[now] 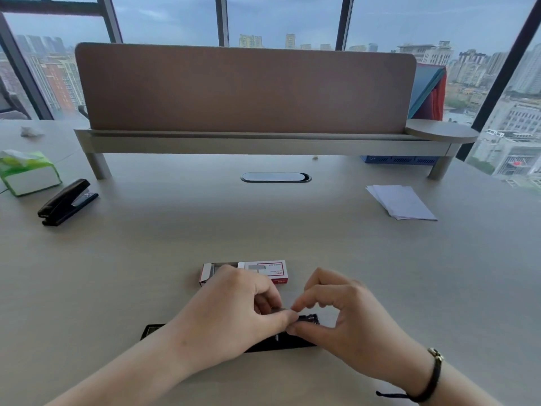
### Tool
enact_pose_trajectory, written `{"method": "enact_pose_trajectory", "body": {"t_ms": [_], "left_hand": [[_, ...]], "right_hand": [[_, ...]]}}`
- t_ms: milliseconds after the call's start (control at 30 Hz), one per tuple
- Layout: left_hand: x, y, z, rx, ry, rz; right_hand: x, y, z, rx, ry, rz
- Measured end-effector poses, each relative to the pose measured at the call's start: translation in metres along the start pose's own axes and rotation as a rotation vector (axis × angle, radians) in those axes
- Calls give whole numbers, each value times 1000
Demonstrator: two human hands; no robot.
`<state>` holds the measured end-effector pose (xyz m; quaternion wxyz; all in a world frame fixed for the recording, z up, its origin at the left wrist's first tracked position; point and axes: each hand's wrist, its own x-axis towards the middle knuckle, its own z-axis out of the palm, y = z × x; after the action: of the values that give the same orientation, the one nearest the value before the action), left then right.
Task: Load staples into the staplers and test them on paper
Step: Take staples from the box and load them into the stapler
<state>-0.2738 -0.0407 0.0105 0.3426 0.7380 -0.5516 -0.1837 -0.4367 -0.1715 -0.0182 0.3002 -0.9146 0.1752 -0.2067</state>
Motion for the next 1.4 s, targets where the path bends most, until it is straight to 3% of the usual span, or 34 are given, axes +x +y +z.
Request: {"method": "enact_pose_trajectory", "body": {"t_ms": [200, 333, 900, 1400], "left_hand": [[-1, -2, -6, 23, -81, 48], [-2, -10, -6, 134, -65, 120], [-4, -12, -1, 178, -57, 193], [-7, -23, -9, 284, -103, 151]], "right_hand": [[1, 2, 1, 36, -5, 13], [2, 3, 1, 57, -36, 48], [2, 5, 1, 52, -78, 58], [1, 7, 2, 66, -108, 64]]}}
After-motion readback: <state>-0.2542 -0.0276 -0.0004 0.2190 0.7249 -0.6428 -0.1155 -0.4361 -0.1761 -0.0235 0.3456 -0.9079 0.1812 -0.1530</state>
